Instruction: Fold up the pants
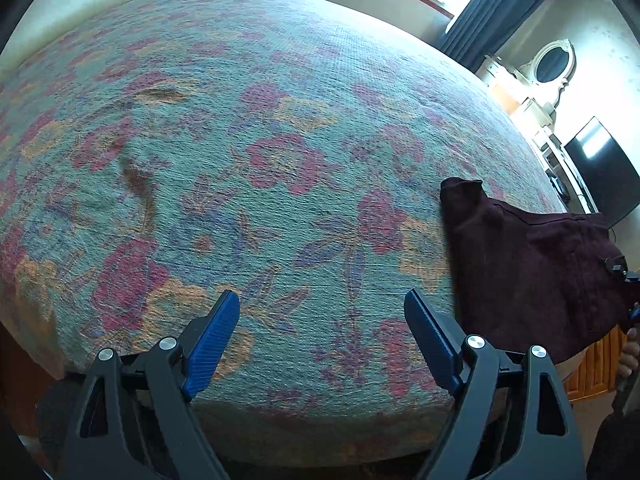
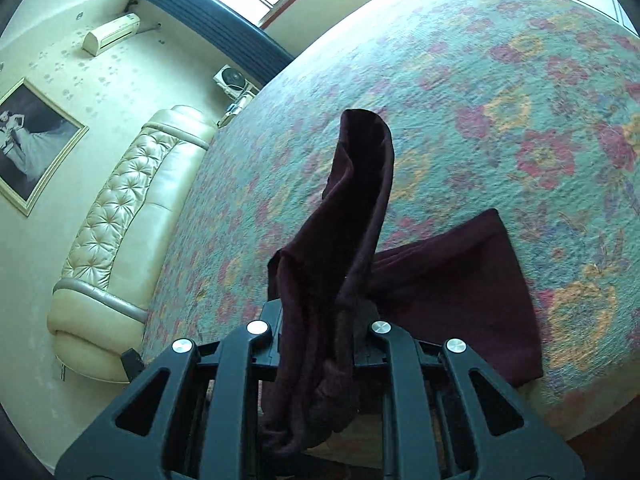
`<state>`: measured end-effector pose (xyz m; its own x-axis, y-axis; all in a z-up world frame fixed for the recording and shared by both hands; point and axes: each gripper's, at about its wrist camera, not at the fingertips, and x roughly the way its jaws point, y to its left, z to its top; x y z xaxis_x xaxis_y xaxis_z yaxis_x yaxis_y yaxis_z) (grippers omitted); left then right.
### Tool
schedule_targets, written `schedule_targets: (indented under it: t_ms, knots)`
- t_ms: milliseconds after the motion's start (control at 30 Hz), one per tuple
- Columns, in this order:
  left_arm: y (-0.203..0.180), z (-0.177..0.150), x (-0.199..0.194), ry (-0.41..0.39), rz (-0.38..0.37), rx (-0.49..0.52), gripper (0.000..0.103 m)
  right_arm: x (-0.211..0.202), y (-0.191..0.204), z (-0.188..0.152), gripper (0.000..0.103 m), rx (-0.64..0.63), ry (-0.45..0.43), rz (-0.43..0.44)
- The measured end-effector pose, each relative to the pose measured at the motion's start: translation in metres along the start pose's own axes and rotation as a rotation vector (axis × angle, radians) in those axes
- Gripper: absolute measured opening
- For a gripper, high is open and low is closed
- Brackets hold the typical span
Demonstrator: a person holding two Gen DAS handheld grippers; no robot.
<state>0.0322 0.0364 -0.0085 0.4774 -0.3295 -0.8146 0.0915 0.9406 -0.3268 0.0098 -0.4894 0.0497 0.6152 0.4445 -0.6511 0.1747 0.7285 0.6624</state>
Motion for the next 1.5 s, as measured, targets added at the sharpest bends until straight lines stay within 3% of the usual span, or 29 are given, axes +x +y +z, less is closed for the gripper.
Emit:
schedule_targets:
  t_ms: [400,700,967,1067,1133,1200,1300,1500]
  knots:
    - [-0.029,-0.013,0.013,0.050,-0.135,0.031,0.083,0.025,-0.088,-0.013,0.017,0.162,0.029,-0.030]
    - [-0.044,-0.021,0.031,0.111,-0.202,-0.001,0.083,0.032,-0.116,-0.019,0.019,0.234,0.037,-0.014]
    - [-0.057,-0.026,0.040,0.150,-0.242,0.016,0.083,0.010,-0.146,-0.019,0.020,0.327,-0.018,-0.015]
    - [-0.058,-0.027,0.045,0.171,-0.266,0.000,0.083,-0.007,-0.155,-0.017,0.034,0.340,-0.062,-0.103]
    - [-0.059,-0.028,0.047,0.179,-0.280,-0.008,0.083,-0.018,-0.165,-0.018,0.041,0.384,-0.077,-0.060]
    - [-0.060,-0.027,0.049,0.183,-0.299,-0.015,0.083,-0.026,-0.171,-0.021,0.058,0.422,-0.088,-0.009]
    - [-0.061,-0.025,0.054,0.192,-0.343,-0.046,0.086,-0.027,-0.170,-0.027,0.070,0.424,-0.065,0.052]
    - [-0.065,-0.023,0.067,0.223,-0.435,-0.105,0.086,-0.010,-0.159,-0.040,0.076,0.405,0.025,0.091]
